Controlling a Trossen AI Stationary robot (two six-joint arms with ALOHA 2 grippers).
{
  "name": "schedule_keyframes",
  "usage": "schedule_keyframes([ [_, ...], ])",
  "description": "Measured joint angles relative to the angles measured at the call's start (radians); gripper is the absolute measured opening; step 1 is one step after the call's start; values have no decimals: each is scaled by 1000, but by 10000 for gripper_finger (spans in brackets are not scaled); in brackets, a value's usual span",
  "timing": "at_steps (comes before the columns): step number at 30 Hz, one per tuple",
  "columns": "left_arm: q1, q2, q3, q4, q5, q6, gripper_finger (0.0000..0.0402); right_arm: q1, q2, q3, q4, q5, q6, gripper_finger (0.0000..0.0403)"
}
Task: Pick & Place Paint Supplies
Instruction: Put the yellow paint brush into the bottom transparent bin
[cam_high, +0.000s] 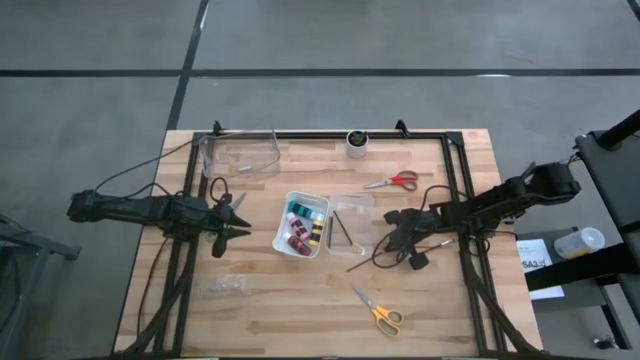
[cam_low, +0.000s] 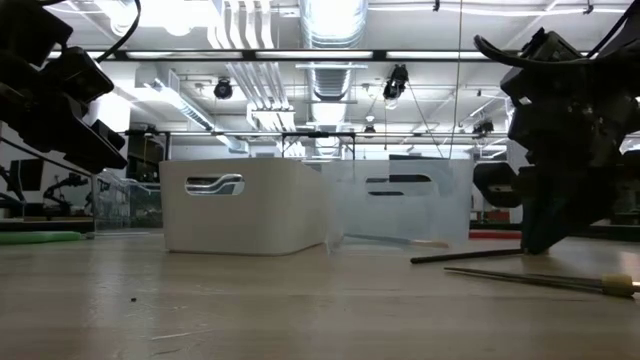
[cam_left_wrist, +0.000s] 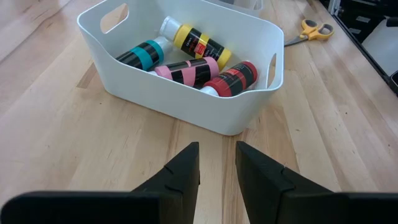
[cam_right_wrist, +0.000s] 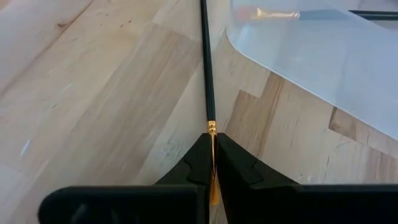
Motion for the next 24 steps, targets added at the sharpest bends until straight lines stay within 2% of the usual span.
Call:
schedule_keyframes([
  [8, 0, 0, 0, 0, 0, 0, 108, 2, -88, -5, -20, -11, 3, 13],
  [18, 0, 0, 0, 0, 0, 0, 108, 2, -177, -3, -7, -112, -1, 13],
  [24, 0, 0, 0, 0, 0, 0, 108, 22, -224, 29, -4, -122, -11, 13],
])
